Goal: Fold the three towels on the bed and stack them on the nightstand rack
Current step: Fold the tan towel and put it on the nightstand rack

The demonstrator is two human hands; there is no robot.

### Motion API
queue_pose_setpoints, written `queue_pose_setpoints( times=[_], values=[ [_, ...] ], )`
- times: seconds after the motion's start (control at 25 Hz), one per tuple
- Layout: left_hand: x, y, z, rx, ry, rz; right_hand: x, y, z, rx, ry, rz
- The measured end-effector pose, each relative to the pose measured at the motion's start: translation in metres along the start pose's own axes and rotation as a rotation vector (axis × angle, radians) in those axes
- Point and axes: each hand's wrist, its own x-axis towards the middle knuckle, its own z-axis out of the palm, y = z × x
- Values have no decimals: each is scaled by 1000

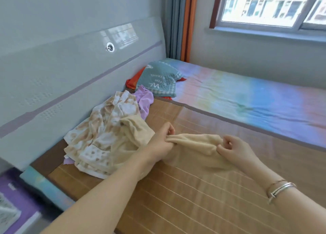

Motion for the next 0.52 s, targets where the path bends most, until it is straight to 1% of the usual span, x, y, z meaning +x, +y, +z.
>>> queue_pose_setpoints(
  times=[0.04, 0.08, 0.2, 0.28, 0.32, 0.36, 0.4, 0.44, 0.48, 0.52],
  values=[
    [-4, 22, 22, -47, -51, 49, -12, 20, -17, -52, -37, 9],
    [-10, 46, 45, -95, -120, 98, -27, 35, -36, -89, -109, -1],
    [-31, 102, 95, -138, -312, 161, -56, 53, -81, -67, -350, -175],
    [-39, 119, 110, -126, -388, 166, -70, 53, -92, 61, -548, -199],
    [-40, 121, 111, -135, -396, 162, -75, 52, -95, 162, -619, -153],
    [-41, 122, 110, -150, -411, 154, -79, 54, -97, 250, -614, -100],
    [-42, 121, 109, -142, -441, 126, -83, 55, -98, 288, -510, -65],
    [-41, 118, 107, -81, -475, 84, -84, 56, -98, 264, -338, -54],
    [-40, 114, 105, 39, -517, 41, -84, 55, -97, 206, -160, -62],
    [-39, 109, 103, 183, -552, 21, -85, 53, -96, 150, -33, -84]
  ],
)
